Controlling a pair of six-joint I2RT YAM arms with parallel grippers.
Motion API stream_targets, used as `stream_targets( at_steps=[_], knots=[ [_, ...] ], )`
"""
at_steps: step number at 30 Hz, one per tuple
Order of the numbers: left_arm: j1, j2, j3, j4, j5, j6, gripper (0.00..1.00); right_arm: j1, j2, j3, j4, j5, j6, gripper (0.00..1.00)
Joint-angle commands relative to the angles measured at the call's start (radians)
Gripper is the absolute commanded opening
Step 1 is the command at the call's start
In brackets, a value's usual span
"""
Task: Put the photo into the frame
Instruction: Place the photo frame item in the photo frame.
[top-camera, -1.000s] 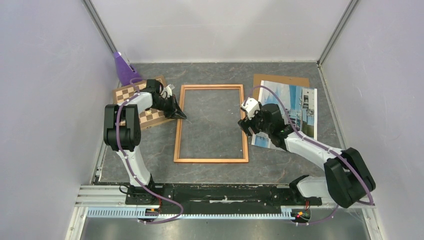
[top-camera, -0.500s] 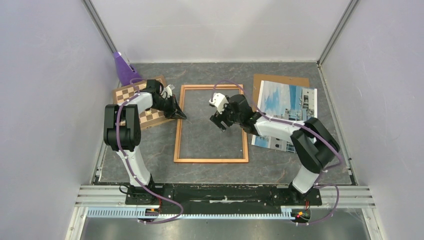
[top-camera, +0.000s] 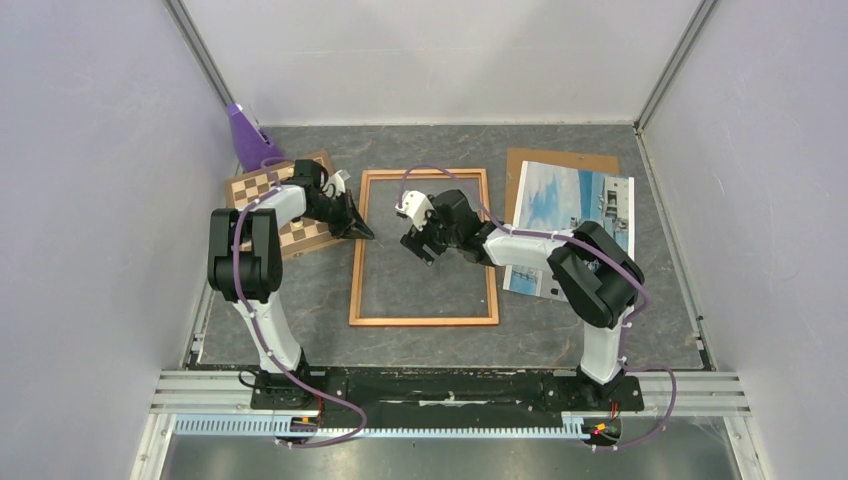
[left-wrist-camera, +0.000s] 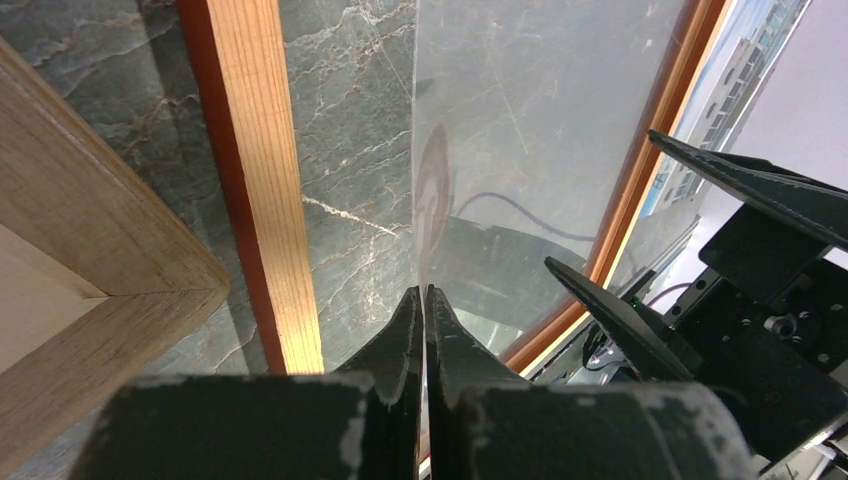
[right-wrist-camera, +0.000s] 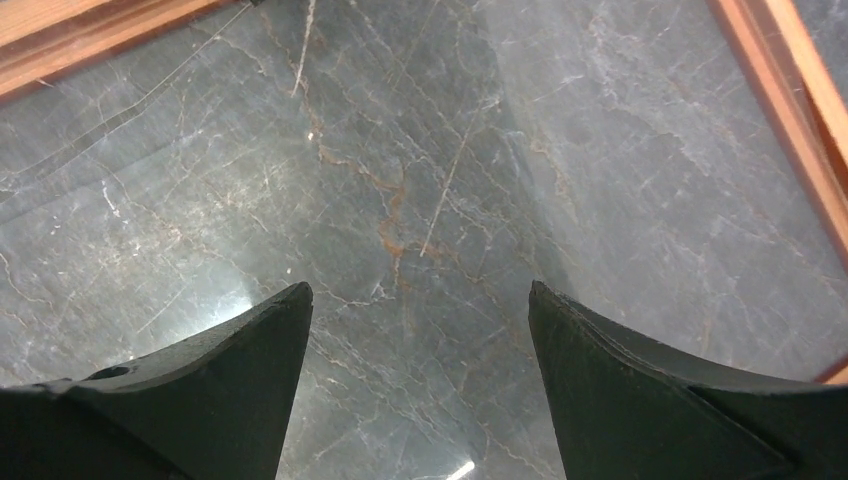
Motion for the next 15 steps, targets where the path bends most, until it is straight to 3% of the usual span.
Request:
stream_targets(
  at_steps=[1, 15],
  knots=[
    [-0.008, -0.023, -0.008, 0.013, -0.001, -0.014, 0.02, 0.010, 0.020, 0.047, 0.013, 0.001, 0.001, 0.82],
    [-0.008, -0.024, -0.011, -0.001, 0.005, -0.046, 0.02, 0.013, 0.038, 0.052, 0.009, 0.010, 0.004, 0.82]
  ],
)
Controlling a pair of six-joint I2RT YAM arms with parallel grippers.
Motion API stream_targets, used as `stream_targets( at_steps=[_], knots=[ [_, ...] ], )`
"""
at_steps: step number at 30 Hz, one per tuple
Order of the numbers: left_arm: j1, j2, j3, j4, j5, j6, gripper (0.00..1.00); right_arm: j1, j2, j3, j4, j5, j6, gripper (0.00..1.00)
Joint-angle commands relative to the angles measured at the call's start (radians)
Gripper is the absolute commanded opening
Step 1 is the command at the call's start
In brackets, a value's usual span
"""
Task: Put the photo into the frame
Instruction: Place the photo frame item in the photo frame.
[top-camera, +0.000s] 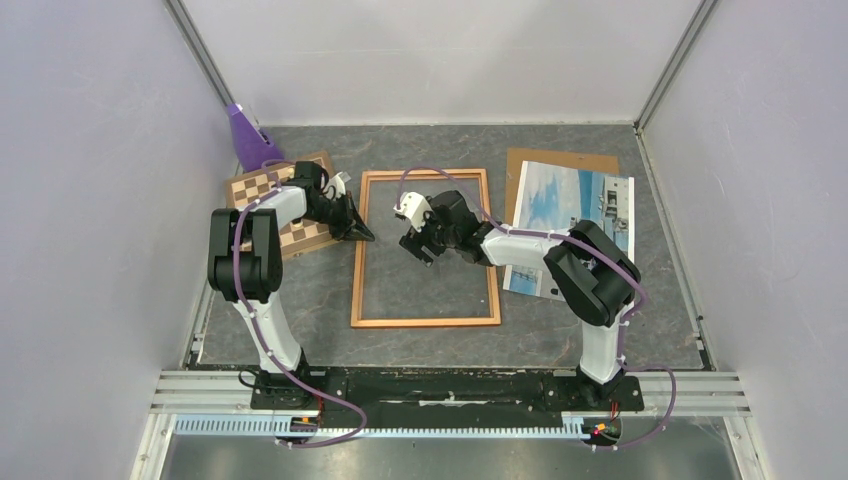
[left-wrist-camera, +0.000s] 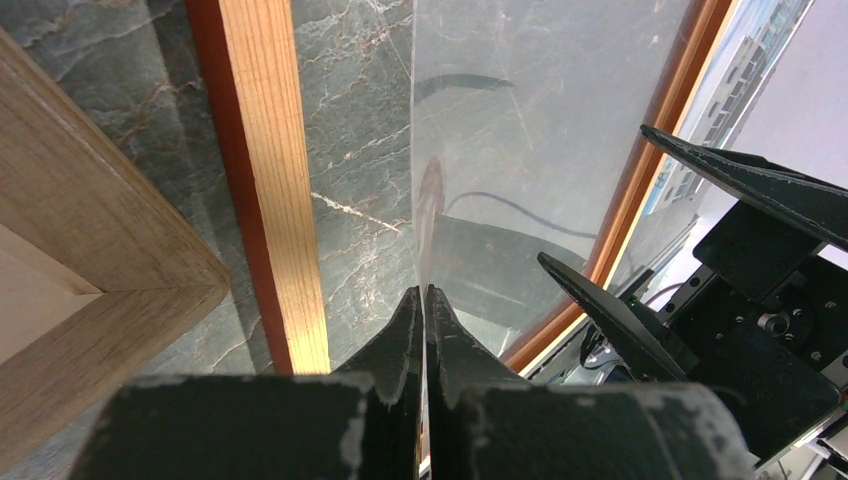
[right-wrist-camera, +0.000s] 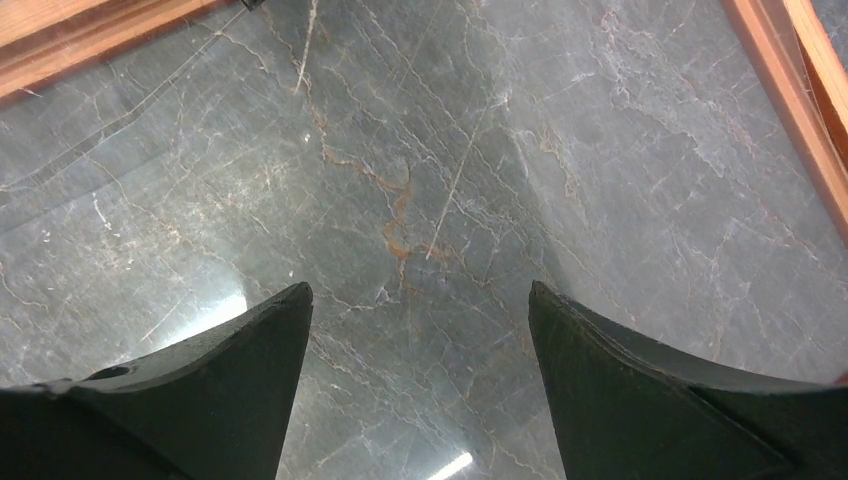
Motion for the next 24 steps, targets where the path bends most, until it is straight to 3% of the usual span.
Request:
stream_targets(
  at_steps=[1, 24],
  knots=[
    [-0.005, -0.024, 0.002, -0.004, 0.006, -0.044, 0.02, 0.005, 0.013, 0.043, 0.015, 0.009, 0.002, 0.82],
    [-0.005, -0.016, 0.006, -0.007, 0.048, -0.114, 0.02, 0.005, 0.005, 0.027, 0.004, 0.027, 0.001, 0.82]
  ],
)
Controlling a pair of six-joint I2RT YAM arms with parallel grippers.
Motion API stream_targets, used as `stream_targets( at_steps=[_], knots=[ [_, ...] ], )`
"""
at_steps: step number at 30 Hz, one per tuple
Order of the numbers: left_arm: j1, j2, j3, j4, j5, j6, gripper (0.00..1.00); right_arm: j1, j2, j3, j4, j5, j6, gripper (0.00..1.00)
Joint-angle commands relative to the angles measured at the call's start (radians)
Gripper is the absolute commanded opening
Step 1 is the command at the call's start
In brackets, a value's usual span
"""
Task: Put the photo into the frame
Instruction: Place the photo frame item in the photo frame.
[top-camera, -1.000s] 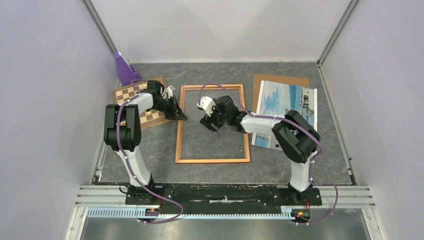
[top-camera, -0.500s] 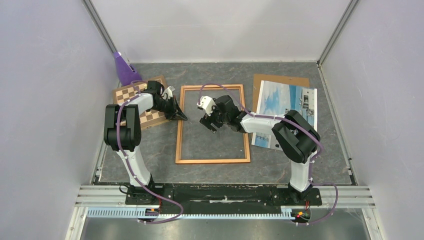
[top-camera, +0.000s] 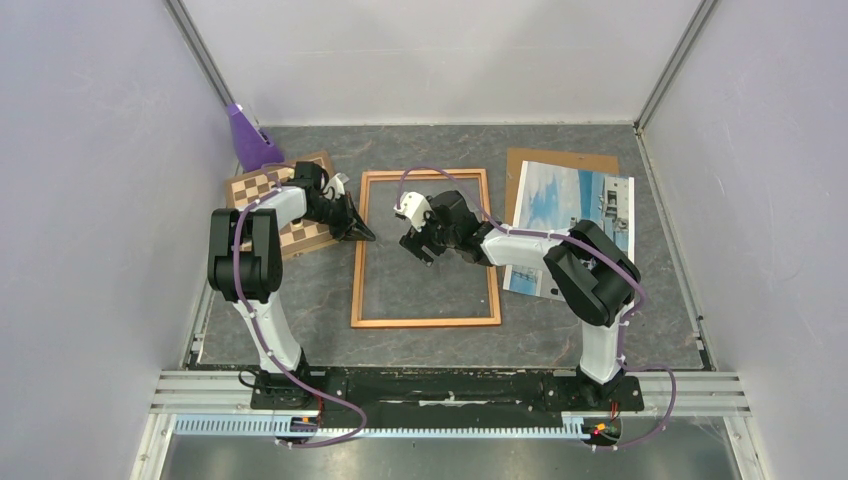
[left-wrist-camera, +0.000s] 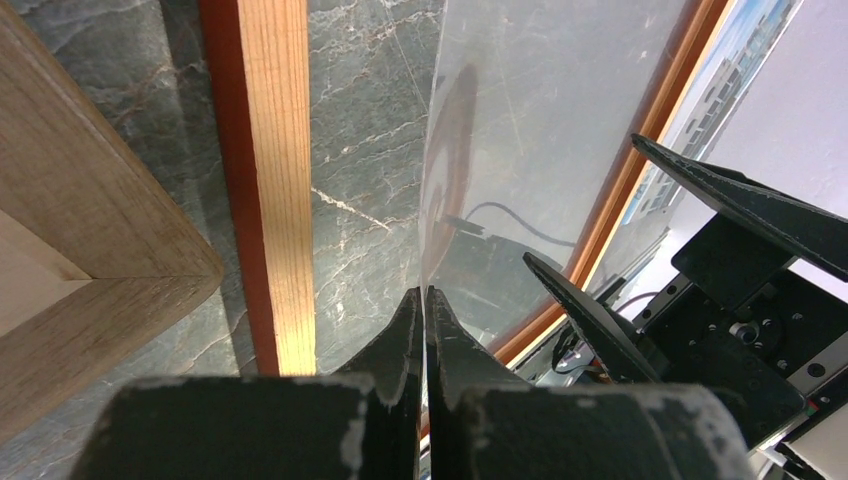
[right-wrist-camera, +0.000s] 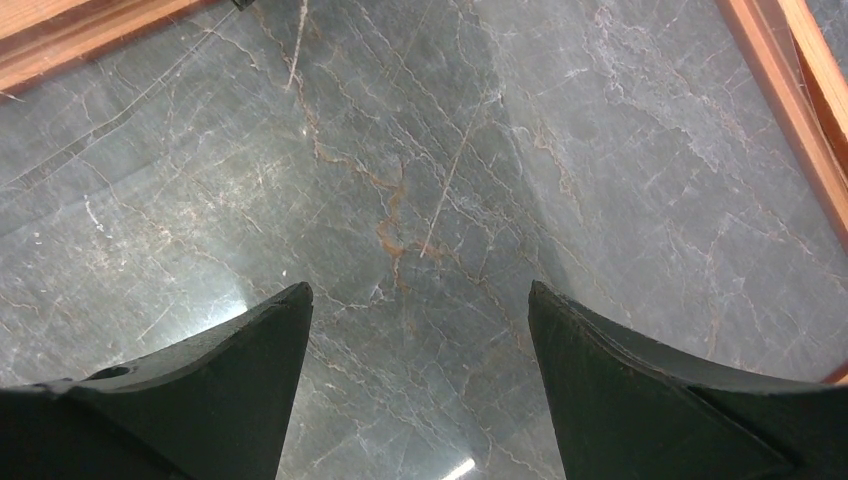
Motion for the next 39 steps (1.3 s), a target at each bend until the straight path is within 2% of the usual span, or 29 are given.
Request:
stream_targets(
  at_steps=[1, 21, 39],
  knots=[
    [-0.005, -0.014, 0.011, -0.008, 0.048, -0.047, 0.02, 0.005, 0.005, 0.026, 0.003, 0.016, 0.001, 0.82],
    [0.013, -0.011, -0.025, 0.056, 0.009, -0.103, 0.02, 0.005, -0.008, 0.003, 0.004, 0.023, 0.001, 0.82],
    [0.013, 0.003, -0.057, 0.055, -0.020, -0.057, 0.04, 0.007, 0.012, -0.001, 0.006, 0.032, 0.004, 0.82]
  ],
)
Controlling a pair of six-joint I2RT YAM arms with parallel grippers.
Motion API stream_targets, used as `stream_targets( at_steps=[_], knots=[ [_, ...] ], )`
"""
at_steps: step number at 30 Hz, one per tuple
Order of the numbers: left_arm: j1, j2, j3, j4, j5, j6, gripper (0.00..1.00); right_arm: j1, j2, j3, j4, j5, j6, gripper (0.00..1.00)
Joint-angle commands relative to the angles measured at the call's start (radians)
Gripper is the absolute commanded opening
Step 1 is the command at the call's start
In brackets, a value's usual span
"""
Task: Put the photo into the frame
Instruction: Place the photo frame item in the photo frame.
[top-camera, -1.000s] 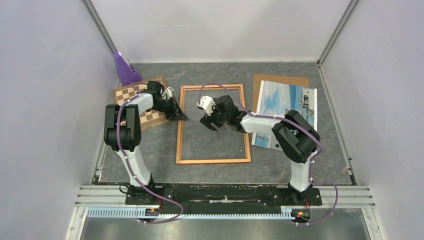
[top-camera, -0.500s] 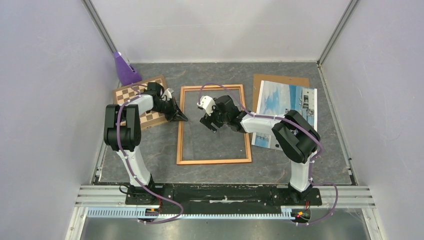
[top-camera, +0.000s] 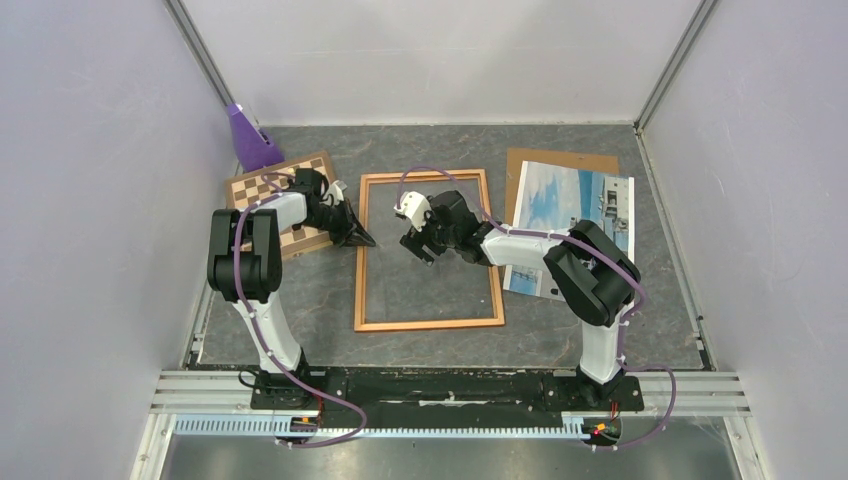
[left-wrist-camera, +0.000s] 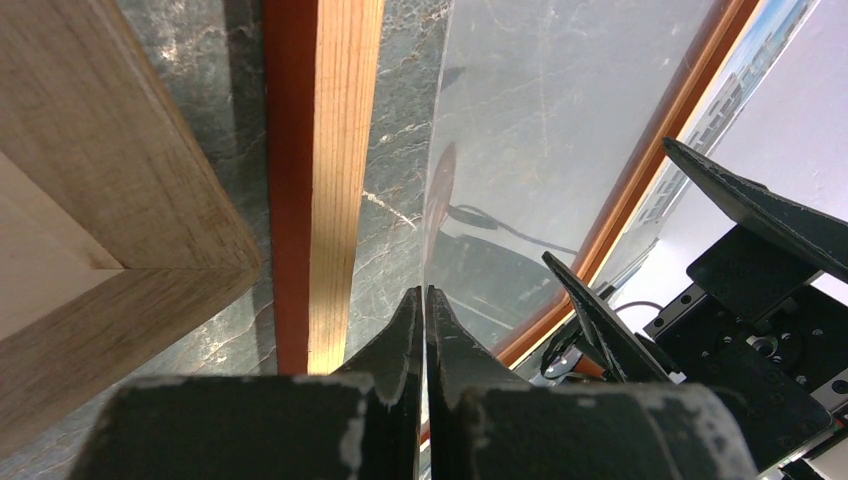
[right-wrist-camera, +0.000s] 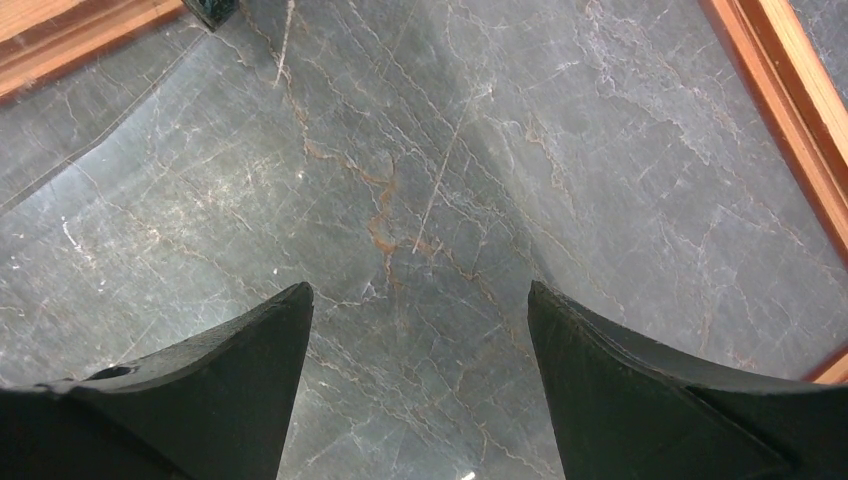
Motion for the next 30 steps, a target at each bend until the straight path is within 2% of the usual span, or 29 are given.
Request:
stream_targets(
  at_steps=[1, 7, 14, 23, 30],
  knots=[
    [0.007, 0.004, 0.003, 0.008, -0.015, 0.003, 0.04, 0.007, 0.015, 0.000, 0.010, 0.013, 0.006, 0.82],
    [0.006, 0.009, 0.003, 0.007, -0.024, 0.007, 0.06, 0.009, 0.036, 0.002, 0.005, 0.016, 0.007, 0.82],
    [0.006, 0.009, 0.008, -0.007, -0.037, 0.016, 0.13, 0.010, 0.046, 0.005, 0.000, 0.023, 0.003, 0.82],
    [0.006, -0.002, 0.019, -0.046, -0.071, 0.040, 0.40, 0.010, 0.051, -0.002, -0.002, 0.027, 0.003, 0.82],
    [0.006, -0.024, 0.030, -0.075, -0.091, 0.058, 0.47, 0.010, 0.049, -0.007, -0.004, 0.034, 0.001, 0.82]
  ],
)
